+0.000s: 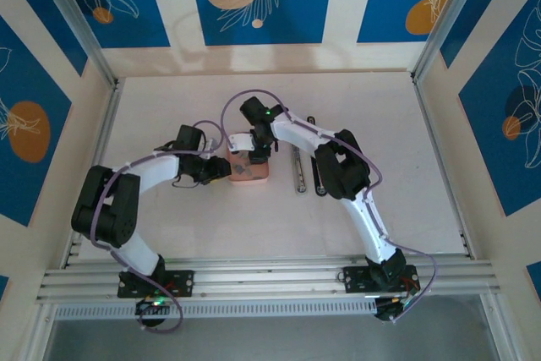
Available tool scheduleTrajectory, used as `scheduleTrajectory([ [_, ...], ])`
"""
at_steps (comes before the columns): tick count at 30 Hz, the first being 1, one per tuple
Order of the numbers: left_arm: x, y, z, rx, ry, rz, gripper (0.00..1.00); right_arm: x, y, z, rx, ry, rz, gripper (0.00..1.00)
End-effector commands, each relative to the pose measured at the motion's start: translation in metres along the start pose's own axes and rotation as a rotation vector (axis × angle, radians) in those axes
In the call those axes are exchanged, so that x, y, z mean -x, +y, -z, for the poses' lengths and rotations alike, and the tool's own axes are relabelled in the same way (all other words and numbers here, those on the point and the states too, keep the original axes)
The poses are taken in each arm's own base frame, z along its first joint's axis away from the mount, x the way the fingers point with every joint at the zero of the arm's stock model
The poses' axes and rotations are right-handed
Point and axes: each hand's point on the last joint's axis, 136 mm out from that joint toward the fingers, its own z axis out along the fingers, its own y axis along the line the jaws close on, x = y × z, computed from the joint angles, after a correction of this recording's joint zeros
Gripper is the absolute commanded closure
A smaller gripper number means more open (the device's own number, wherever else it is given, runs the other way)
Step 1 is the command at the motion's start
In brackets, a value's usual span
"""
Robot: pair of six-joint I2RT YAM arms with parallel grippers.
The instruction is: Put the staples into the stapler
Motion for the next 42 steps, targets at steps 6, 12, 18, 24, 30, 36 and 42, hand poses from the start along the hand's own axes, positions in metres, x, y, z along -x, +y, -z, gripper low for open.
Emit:
scheduleTrajectory([
  [6,0.011,0.003,0.015,-0.001,-0.075,0.024,0.57,-0.007,0.006,-0.011,0.031,0.054,0.020,0.61],
  [12,0.010,0.005,0.018,0.001,-0.079,0.027,0.57,-0.014,0.015,-0.016,0.069,0.081,0.014,0.71],
  [18,0.011,0.004,0.020,0.003,-0.086,0.021,0.57,-0.013,0.021,-0.015,0.096,0.076,0.002,0.80],
  [24,0.013,0.002,0.024,0.006,-0.096,0.006,0.57,-0.002,0.015,-0.005,0.083,0.044,-0.024,0.84],
  [30,0.017,-0.001,0.030,0.005,-0.119,-0.013,0.57,0.013,0.005,0.018,0.047,-0.009,-0.070,0.87],
  [36,0.023,-0.008,0.038,-0.007,-0.159,-0.039,0.57,0.028,-0.004,0.049,-0.010,-0.094,-0.152,0.87],
  [42,0.033,-0.022,0.050,-0.045,-0.222,-0.102,0.57,0.036,-0.005,0.084,-0.065,-0.190,-0.266,0.88],
])
